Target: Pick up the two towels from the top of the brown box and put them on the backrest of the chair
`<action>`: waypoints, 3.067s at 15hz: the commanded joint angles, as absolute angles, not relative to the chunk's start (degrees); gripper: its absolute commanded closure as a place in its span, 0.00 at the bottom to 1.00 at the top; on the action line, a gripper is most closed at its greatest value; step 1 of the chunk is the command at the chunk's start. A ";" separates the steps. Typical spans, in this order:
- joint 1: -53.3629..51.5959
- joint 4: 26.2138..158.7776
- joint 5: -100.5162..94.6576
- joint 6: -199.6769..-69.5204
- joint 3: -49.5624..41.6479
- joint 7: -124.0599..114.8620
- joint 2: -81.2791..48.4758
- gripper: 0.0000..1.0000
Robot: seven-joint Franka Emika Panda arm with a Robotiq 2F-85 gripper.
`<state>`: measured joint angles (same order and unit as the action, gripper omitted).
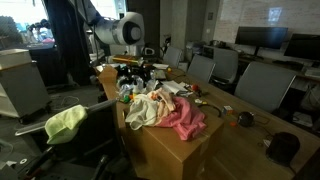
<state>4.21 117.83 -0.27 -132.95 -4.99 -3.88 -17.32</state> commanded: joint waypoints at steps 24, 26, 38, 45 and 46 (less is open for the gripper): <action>-0.75 105.81 0.05 -137.41 -12.07 -43.22 -38.70 0.00; -0.58 105.32 0.15 -137.29 -12.49 -43.54 -39.81 0.00; 0.58 103.55 0.40 -134.41 -13.18 -43.07 -41.58 0.42; 0.75 103.85 0.65 -134.16 -12.71 -42.56 -40.69 0.95; 0.78 104.52 0.76 -134.64 -12.50 -42.18 -39.92 0.99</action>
<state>0.52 104.83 -0.20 -135.04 -12.81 -43.01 -40.33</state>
